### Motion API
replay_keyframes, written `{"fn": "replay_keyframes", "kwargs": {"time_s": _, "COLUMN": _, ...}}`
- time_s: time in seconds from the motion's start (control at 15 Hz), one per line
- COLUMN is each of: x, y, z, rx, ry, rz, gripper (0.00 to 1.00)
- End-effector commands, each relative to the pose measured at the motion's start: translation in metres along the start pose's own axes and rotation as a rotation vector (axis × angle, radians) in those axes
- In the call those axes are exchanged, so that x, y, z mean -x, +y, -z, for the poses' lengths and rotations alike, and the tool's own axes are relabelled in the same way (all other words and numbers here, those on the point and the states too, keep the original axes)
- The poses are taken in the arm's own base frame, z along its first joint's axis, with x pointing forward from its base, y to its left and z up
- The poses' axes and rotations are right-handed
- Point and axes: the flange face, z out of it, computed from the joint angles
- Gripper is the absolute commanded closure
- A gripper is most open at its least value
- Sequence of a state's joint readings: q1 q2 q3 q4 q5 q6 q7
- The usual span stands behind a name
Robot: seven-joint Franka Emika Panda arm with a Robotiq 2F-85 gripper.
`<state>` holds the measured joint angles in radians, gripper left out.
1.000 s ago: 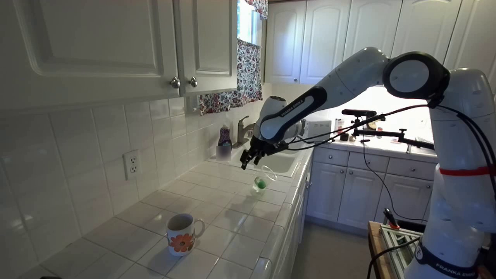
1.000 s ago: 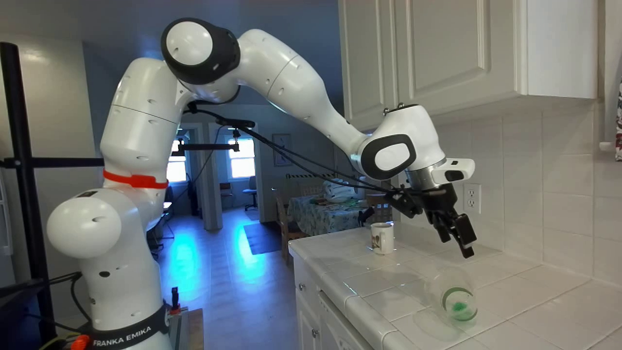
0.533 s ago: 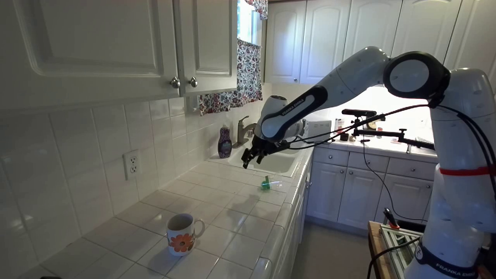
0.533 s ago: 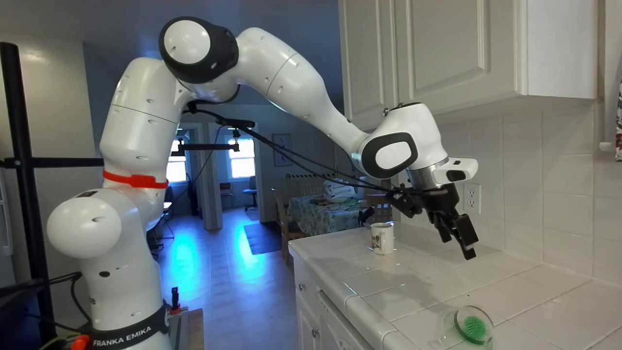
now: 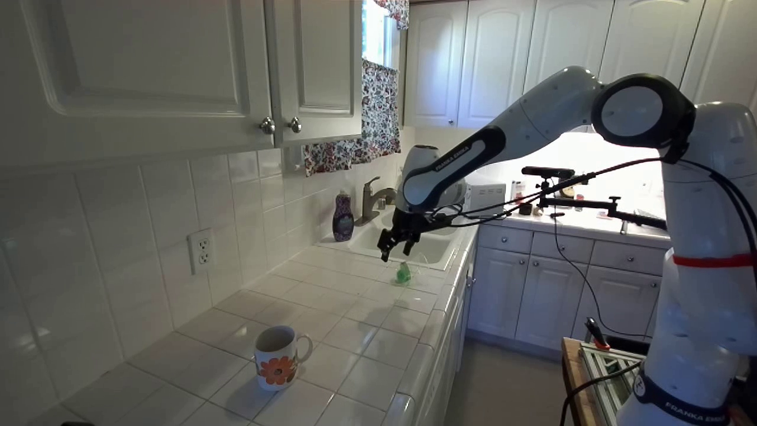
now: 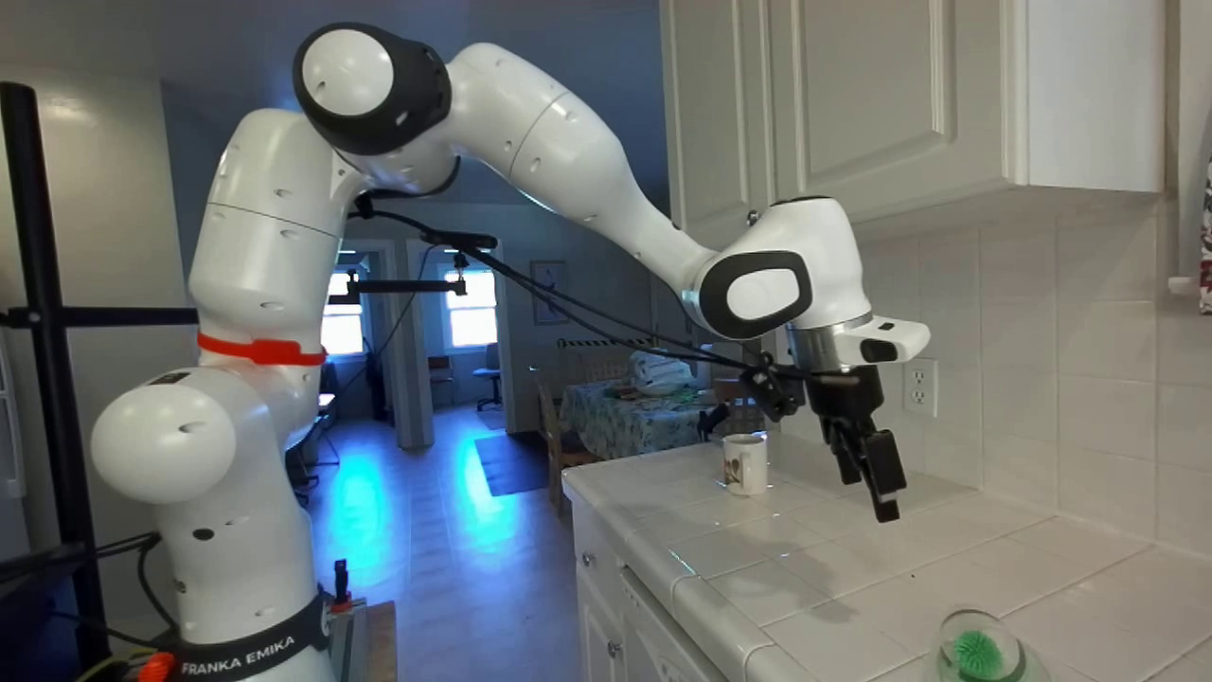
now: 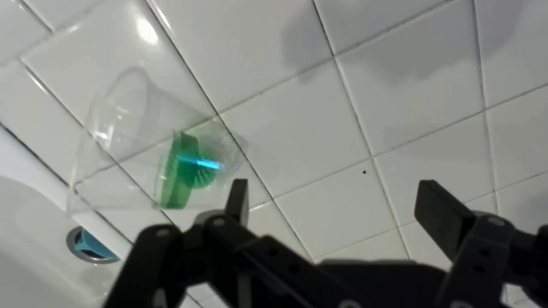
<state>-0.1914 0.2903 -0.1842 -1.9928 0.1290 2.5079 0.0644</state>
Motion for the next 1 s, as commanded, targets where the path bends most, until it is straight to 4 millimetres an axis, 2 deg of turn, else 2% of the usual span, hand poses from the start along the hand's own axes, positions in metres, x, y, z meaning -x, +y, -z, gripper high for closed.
{"fn": "replay_keyframes", "kwargs": {"time_s": 0.0, "x": 0.02, "y": 0.029, "z": 0.005, "rx": 0.019, "ry": -0.075, "rz": -0.098, "gripper": 0.0}}
{"fn": "replay_keyframes", "kwargs": {"time_s": 0.53, "x": 0.012, "y": 0.105, "z": -0.005, "rx": 0.047, "ry": 0.001, "rz": -0.157, "gripper": 0.0}}
{"fn": "replay_keyframes", "kwargs": {"time_s": 0.93, "x": 0.0, "y": 0.147, "z": -0.007, "rx": 0.055, "ry": 0.098, "rz": -0.206, "gripper": 0.0}}
